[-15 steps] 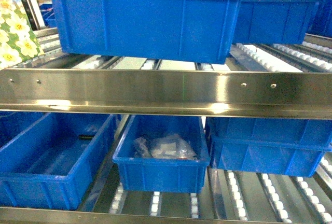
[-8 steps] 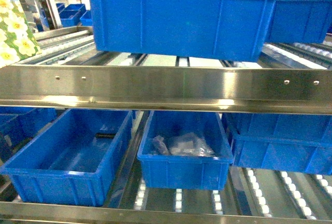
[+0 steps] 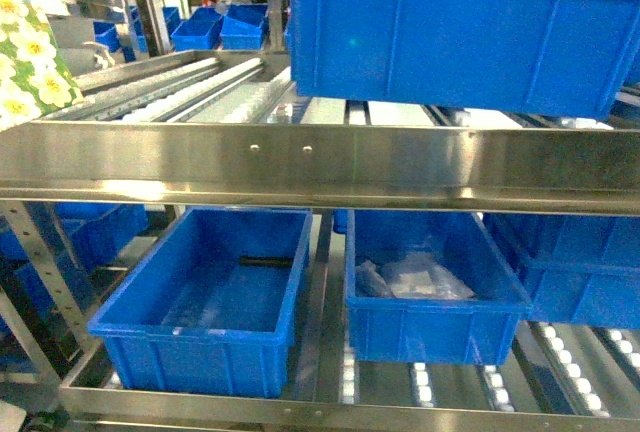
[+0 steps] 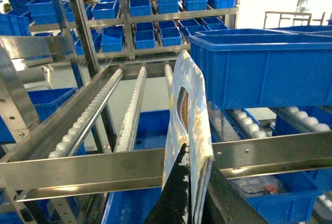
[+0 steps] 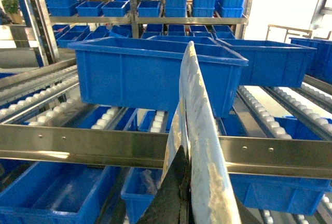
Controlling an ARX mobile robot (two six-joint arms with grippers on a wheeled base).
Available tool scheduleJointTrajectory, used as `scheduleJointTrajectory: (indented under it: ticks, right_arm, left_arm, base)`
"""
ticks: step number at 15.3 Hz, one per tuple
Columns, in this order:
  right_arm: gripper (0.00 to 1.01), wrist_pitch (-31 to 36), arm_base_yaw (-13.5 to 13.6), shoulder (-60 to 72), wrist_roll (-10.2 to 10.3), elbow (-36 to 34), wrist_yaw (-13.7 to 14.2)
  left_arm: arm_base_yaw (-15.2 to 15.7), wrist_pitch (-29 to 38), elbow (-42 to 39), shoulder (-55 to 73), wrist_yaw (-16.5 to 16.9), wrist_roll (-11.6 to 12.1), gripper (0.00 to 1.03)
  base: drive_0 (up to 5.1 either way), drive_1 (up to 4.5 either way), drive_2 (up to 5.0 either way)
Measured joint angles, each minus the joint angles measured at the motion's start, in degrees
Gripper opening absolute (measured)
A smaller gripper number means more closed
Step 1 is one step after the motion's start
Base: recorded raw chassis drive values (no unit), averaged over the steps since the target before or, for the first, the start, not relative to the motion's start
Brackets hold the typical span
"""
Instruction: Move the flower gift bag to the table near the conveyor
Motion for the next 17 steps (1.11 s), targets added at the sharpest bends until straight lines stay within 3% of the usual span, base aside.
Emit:
scheduleJointTrajectory:
  ticks: [17]
  right_arm:
    - [0.02, 0.0, 0.0, 0.0, 0.0, 0.0, 0.0]
  left_arm:
    - [0.0, 0.0, 0.0, 0.2, 0.0, 0.0, 0.02]
  base:
    - [-4.8, 1.41, 3.4]
